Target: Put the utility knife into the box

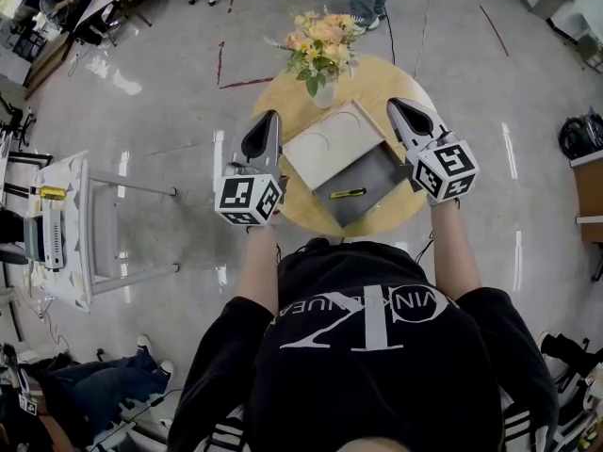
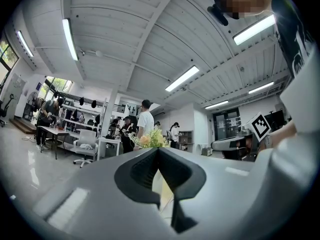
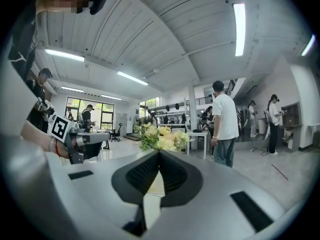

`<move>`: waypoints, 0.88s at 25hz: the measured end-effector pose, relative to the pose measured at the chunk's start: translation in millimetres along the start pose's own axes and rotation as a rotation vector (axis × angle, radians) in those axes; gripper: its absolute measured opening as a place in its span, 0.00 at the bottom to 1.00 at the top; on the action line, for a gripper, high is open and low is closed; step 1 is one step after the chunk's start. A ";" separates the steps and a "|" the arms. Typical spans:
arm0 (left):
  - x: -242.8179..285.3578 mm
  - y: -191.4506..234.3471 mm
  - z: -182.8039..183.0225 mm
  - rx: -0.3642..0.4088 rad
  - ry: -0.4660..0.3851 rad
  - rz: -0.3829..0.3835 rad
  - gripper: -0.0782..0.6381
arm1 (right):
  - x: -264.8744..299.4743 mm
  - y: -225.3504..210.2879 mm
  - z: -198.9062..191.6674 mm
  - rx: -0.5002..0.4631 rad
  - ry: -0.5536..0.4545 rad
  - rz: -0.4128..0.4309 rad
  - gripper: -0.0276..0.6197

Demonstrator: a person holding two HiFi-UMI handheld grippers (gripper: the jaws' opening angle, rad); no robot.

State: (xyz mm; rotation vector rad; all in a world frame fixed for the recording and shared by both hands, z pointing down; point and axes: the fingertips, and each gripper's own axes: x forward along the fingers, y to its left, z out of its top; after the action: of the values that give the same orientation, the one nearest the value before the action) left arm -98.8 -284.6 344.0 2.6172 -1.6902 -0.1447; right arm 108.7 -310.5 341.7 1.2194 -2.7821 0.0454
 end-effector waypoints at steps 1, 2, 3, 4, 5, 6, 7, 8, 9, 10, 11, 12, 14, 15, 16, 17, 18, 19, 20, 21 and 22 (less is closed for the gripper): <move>0.7 -0.3 0.7 0.000 -0.001 0.000 0.12 | 0.0 -0.7 0.7 -0.001 -0.001 0.000 0.06; 1.3 -0.5 1.3 0.000 -0.002 0.001 0.12 | 0.1 -1.3 1.2 -0.001 -0.002 0.001 0.06; 1.8 -0.6 1.6 0.000 -0.003 0.002 0.12 | 0.3 -1.9 1.7 -0.002 -0.003 0.001 0.06; 2.3 -0.5 1.8 0.000 -0.003 0.003 0.12 | 0.7 -2.4 2.0 -0.003 -0.004 0.002 0.06; 2.7 -0.3 1.6 0.001 -0.003 0.003 0.12 | 1.2 -3.0 2.0 -0.003 -0.004 0.002 0.06; 3.2 -0.2 1.1 0.001 -0.003 0.004 0.12 | 1.7 -3.6 2.0 -0.004 -0.005 0.003 0.06; 3.5 -0.1 0.6 0.001 -0.001 0.005 0.12 | 2.1 -4.3 1.9 -0.005 -0.005 0.003 0.06; 3.9 -0.1 0.2 0.000 0.001 0.006 0.12 | 2.4 -5.0 2.0 -0.005 -0.005 0.003 0.06; 4.3 0.0 -0.1 -0.001 0.002 0.007 0.12 | 2.6 -5.8 2.3 -0.006 -0.005 0.003 0.06; 4.8 0.0 -0.2 -0.002 0.003 0.008 0.12 | 2.9 -6.6 2.6 -0.007 -0.005 0.003 0.06; 5.4 0.1 -0.4 -0.001 0.004 0.009 0.12 | 3.3 -7.4 2.7 -0.007 -0.005 0.004 0.06; 5.9 0.2 -0.7 0.000 0.005 0.010 0.12 | 3.7 -8.1 2.5 -0.007 -0.006 0.005 0.06; 6.6 0.3 -1.3 0.001 0.005 0.012 0.12 | 4.4 -9.3 1.5 -0.006 -0.006 0.006 0.06; 7.0 0.3 -1.5 0.002 0.004 0.013 0.12 | 4.8 -9.7 0.9 -0.006 -0.007 0.007 0.06; 7.4 0.3 -1.8 0.003 0.004 0.013 0.12 | 5.3 -10.2 0.4 -0.006 -0.007 0.008 0.06; 7.8 0.4 -2.1 0.004 0.004 0.014 0.12 | 5.8 -10.7 0.0 -0.005 -0.007 0.009 0.06; 8.4 0.7 -2.5 0.004 0.005 0.015 0.12 | 6.3 -11.2 -0.4 -0.004 -0.008 0.010 0.06; 8.8 0.9 -3.0 0.004 0.007 0.016 0.12 | 6.8 -11.9 -0.7 -0.003 -0.008 0.011 0.06; 9.3 1.1 -3.5 0.005 0.009 0.018 0.12 | 7.2 -12.6 -1.1 -0.002 -0.008 0.011 0.06; 9.7 1.3 -3.8 0.005 0.009 0.019 0.12 | 7.5 -13.5 -1.3 -0.001 -0.008 0.011 0.06; 10.0 1.5 -4.0 0.004 0.009 0.021 0.12 | 7.5 -14.5 -1.5 0.001 -0.009 0.011 0.06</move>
State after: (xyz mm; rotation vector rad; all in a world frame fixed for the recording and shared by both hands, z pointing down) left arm -95.7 -294.5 347.4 2.5978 -1.7163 -0.1288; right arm 114.4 -325.7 343.7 1.2074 -2.7972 0.0417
